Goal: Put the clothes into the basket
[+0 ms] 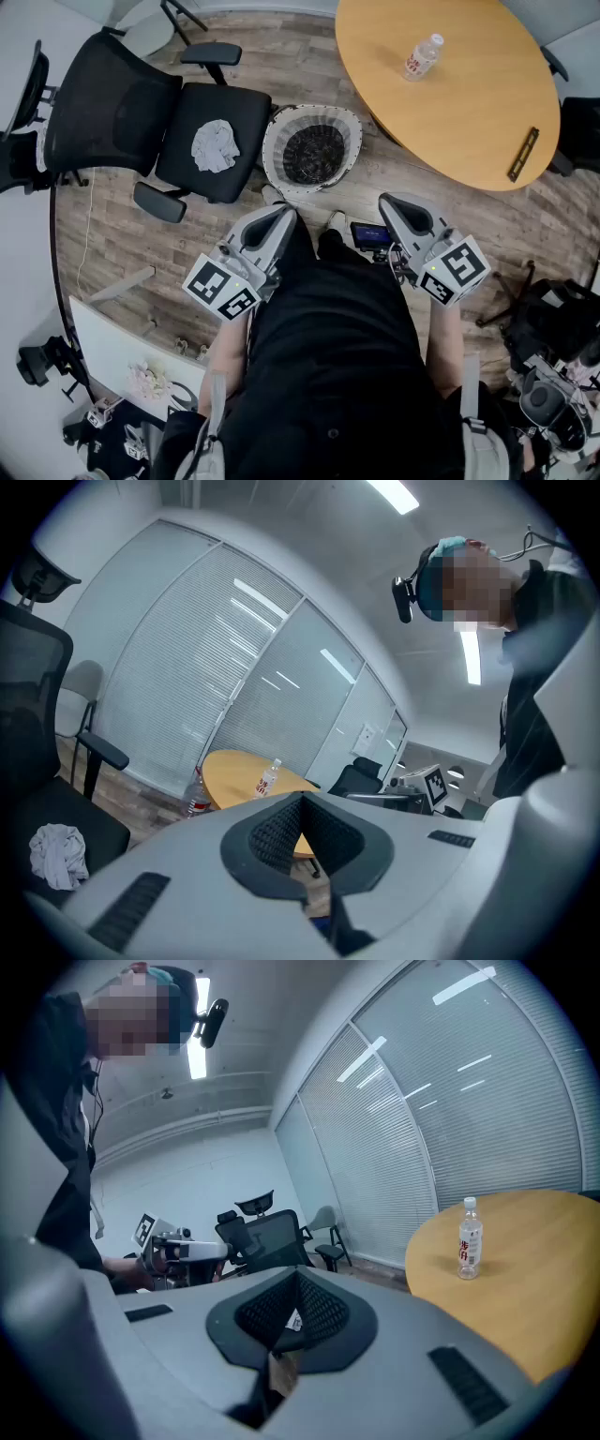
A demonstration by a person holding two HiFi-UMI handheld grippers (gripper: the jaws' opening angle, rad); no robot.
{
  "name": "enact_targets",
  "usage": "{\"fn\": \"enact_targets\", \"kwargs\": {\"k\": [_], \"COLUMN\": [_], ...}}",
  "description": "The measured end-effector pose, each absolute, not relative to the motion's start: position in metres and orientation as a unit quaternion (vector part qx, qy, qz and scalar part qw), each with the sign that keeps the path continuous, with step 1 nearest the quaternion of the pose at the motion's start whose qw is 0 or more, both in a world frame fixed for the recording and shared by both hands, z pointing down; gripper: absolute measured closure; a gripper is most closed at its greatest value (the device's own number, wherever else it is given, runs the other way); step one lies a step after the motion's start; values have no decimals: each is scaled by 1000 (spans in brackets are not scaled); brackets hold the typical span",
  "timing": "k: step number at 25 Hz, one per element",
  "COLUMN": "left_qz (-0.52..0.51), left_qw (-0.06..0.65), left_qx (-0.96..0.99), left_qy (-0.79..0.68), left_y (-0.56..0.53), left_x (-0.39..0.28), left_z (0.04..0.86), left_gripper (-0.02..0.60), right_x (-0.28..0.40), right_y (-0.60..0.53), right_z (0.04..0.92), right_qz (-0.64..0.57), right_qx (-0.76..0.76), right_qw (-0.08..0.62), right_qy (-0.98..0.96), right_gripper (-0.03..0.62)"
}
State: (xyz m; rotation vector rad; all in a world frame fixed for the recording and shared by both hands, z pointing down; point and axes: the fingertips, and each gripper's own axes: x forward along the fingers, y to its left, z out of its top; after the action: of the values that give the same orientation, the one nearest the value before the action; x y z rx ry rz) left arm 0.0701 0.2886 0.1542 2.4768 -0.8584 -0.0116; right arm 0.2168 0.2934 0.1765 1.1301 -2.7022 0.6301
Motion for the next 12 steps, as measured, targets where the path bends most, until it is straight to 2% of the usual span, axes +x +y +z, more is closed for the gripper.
{"fn": "enact_targets", "kwargs": {"k": [6,12], "left_qz": [0,10], "left_qw": [255,255], "left_qx": [913,908], "left_qy": [-318,-332], "left_y": [290,289], "left_x": [73,72], "left_z": [154,157], "left_gripper": [571,571], "right_x": [219,214], "right_y": [289,288], "right_z": [170,175], "right_qz": [220,209], "right_qx": [378,375], "right_qw": [50,67], "right_qy": [-898,-901], "right_gripper": [579,579]}}
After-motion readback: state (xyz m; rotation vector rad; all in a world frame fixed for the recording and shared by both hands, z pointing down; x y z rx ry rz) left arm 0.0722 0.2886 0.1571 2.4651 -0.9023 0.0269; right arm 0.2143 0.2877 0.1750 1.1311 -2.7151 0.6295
